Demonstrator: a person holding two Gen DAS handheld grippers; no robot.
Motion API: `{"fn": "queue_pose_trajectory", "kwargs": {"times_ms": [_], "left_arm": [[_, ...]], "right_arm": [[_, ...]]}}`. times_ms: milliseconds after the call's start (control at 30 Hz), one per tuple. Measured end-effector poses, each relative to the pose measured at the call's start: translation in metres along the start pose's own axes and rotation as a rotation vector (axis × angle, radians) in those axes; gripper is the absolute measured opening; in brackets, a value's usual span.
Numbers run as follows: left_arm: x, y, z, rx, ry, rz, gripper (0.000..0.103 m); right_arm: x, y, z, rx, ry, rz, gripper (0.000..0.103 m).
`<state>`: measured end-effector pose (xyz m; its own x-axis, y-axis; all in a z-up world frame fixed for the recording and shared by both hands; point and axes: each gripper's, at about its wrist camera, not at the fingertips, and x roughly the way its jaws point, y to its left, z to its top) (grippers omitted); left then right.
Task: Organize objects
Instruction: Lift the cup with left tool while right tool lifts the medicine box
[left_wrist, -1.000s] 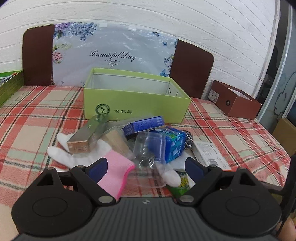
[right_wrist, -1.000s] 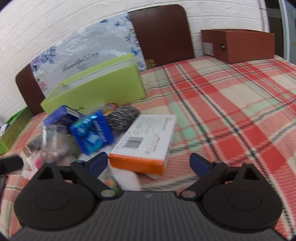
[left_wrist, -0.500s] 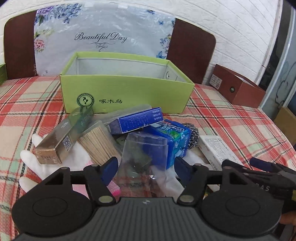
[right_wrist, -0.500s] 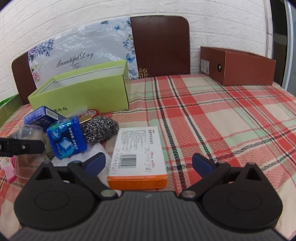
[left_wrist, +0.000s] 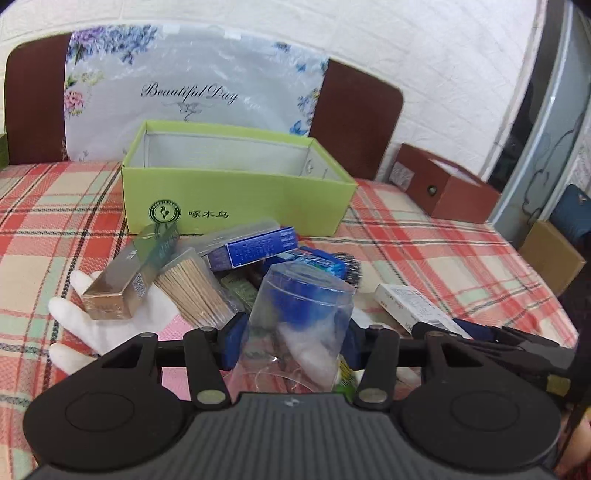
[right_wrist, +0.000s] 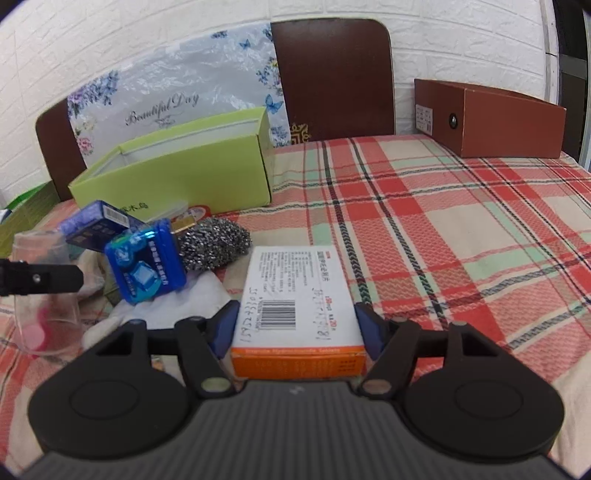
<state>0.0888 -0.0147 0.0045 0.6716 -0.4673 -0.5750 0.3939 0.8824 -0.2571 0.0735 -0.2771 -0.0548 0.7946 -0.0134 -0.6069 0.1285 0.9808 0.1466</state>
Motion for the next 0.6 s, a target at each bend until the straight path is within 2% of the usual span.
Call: {"fn": "queue_pose_trajectory", "kwargs": {"times_ms": [100, 267, 400, 500, 567, 600], "left_arm": [[-0.028, -0.004, -0.015, 0.027, -0.015, -0.018, 0.055], [-0.050, 0.000, -0.053, 0.065, 0.005, 0.097, 0.058], [-0.045, 0.015, -0.074, 0.022, 0.069, 0.146, 0.059], [-0.038, 0.019, -0.082, 0.044, 0.090, 0.203, 0.059], [-0.034, 0.021, -0.087, 0.069, 0.109, 0.218, 0.060], [-0.034, 0.022, -0.088, 0.075, 0.118, 0.217, 0.060]], "right_arm": [[-0.023, -0.003, -0.003, -0.003, -0.016, 0.016, 0.066], [-0.058, -0.006, -0.028, -0.030, 0.017, 0.017, 0.066], [-0.074, -0.004, -0.053, -0.069, 0.063, -0.005, 0.066], [-0.072, -0.004, -0.060, -0.061, 0.086, -0.030, 0.071], [-0.073, -0.003, -0.059, -0.052, 0.076, -0.034, 0.082], [-0.074, -0.002, -0.058, -0.056, 0.067, -0.032, 0.084]]}}
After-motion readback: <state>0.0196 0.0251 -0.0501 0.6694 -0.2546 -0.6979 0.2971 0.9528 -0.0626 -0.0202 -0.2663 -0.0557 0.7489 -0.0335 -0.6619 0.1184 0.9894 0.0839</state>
